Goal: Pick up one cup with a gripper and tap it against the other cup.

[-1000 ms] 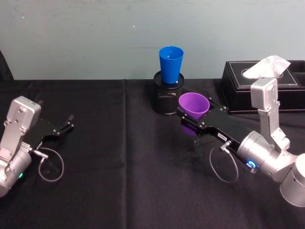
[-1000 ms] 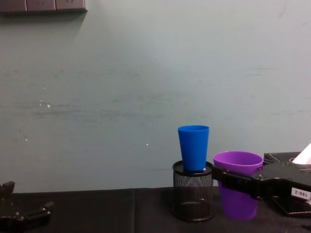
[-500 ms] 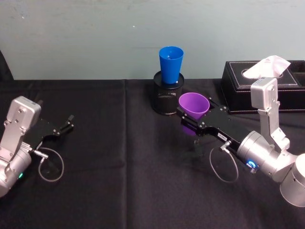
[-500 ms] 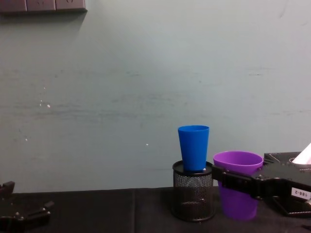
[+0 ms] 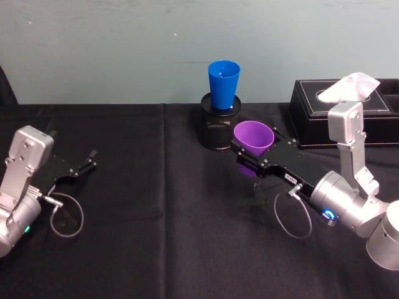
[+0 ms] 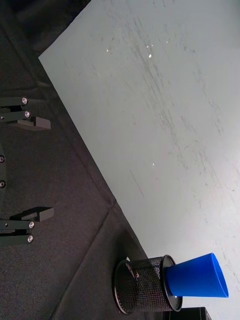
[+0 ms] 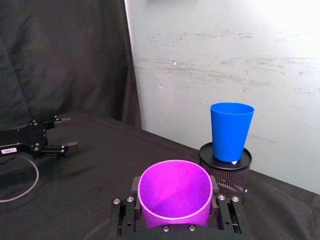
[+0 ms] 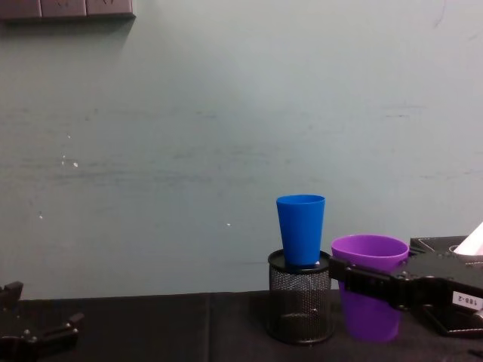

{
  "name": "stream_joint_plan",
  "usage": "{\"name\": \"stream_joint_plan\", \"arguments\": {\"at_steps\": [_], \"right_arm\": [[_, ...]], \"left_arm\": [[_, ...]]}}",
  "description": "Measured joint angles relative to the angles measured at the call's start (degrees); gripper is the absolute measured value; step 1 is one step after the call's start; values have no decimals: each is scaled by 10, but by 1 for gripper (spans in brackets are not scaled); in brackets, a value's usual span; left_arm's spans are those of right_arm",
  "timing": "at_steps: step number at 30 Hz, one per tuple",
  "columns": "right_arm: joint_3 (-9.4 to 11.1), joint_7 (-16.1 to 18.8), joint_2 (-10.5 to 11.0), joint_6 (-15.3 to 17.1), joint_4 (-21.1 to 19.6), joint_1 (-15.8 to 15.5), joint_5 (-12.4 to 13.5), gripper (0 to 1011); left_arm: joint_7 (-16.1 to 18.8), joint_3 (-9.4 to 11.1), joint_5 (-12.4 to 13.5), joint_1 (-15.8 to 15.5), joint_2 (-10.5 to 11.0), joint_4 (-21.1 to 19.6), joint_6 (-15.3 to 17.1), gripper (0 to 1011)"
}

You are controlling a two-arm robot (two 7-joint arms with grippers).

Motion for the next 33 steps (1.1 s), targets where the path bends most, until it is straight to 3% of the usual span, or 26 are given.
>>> {"name": "stream_joint_plan", "arguments": {"at_steps": [33], "right_arm": [[0,0,0,0,0,0,0,743]], "left_arm": [[0,0,0,0,0,0,0,1000]]}}
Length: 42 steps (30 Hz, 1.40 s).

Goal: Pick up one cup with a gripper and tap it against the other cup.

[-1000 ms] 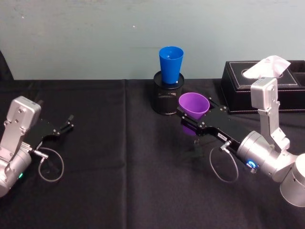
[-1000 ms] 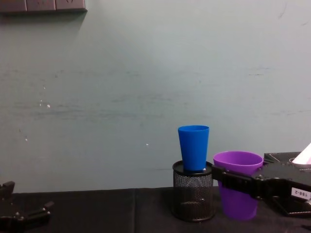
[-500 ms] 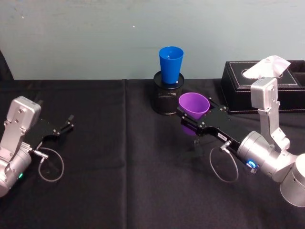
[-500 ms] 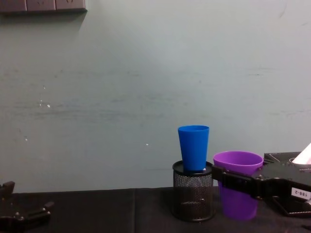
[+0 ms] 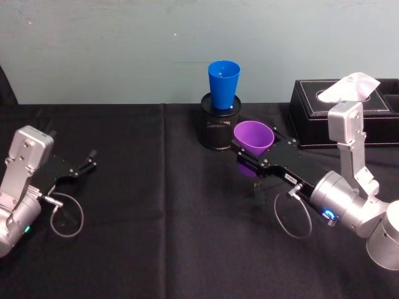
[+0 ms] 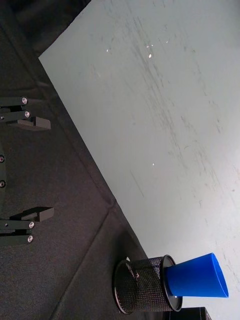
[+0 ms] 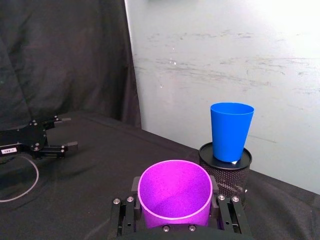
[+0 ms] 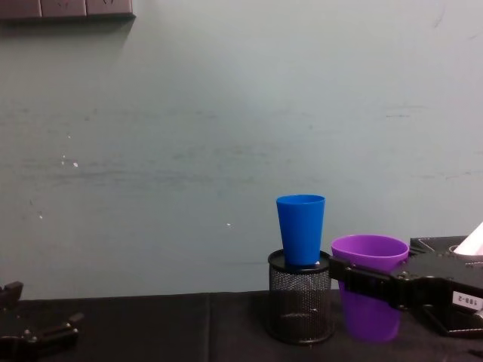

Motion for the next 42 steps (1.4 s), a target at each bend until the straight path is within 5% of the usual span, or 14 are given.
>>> {"name": "stream_joint_plan", "arguments": {"at_steps": [21,42], "right_arm": [[0,0,0,0,1,1,-1,743],[-33,-16,-70,22,147,135,-52,743]], "left_arm": [[0,0,0,0,0,0,0,1000],[0,0,0,0,0,0,0,1000]]}}
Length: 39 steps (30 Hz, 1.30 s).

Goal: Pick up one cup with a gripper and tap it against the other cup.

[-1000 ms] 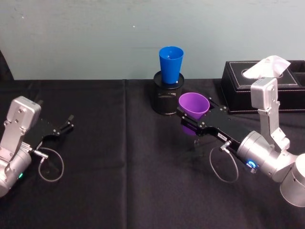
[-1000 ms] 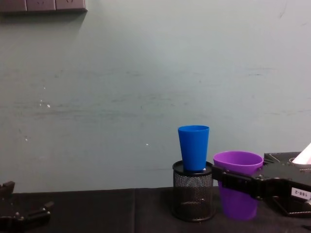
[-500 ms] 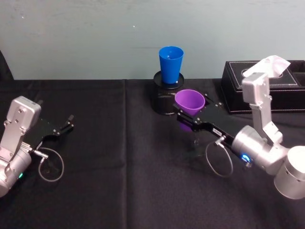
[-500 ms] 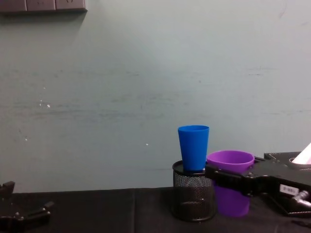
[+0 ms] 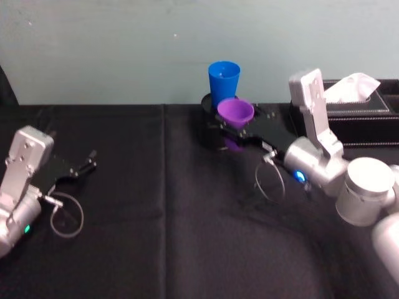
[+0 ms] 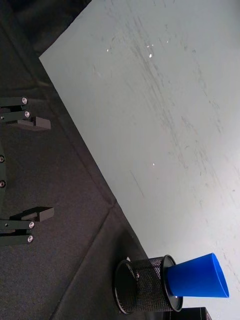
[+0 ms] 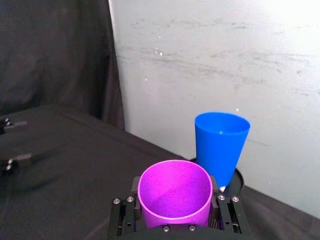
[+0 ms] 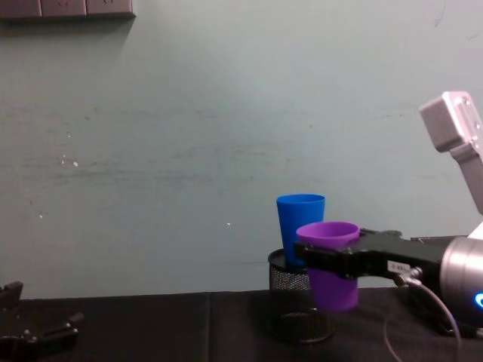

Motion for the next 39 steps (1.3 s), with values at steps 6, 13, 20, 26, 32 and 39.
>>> {"name": "stream_joint_plan", "arguments": {"at_steps": [6,13,20,26,32,39], "right_arm": [[0,3,-19,-2,35,28,0,743],[2,7,-35,-1,66,50,3,743],[13,6,-48,1,90,65,14,743],[18,7,-54,3,104,73,22,743],[19,10,-57,5,117,79,26,743],[22,16,-62,8,136,88,33,743]], "left_arm": [[0,0,0,0,0,0,0,1000],[0,0,0,0,0,0,0,1000],[0,0,0,0,0,0,0,1000],[0,0,0,0,0,0,0,1000],[0,0,0,0,0,0,0,1000],[0,0,0,0,0,0,0,1000]]}}
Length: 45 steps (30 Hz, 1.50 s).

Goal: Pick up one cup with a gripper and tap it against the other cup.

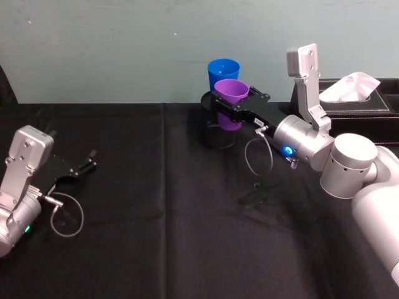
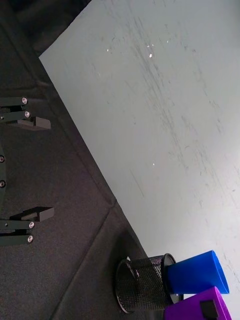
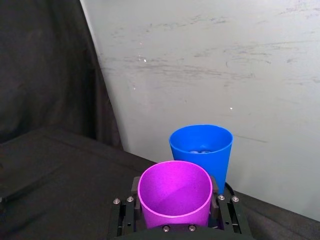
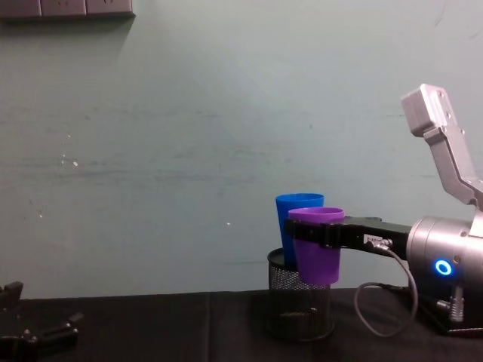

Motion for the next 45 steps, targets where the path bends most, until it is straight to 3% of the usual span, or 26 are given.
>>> {"name": "stream_joint_plan", "arguments": {"at_steps": [45], "right_arm": [[1,1,-1,2,5,4,3,743]], "left_arm": [[0,0,0,0,0,0,0,1000]]}}
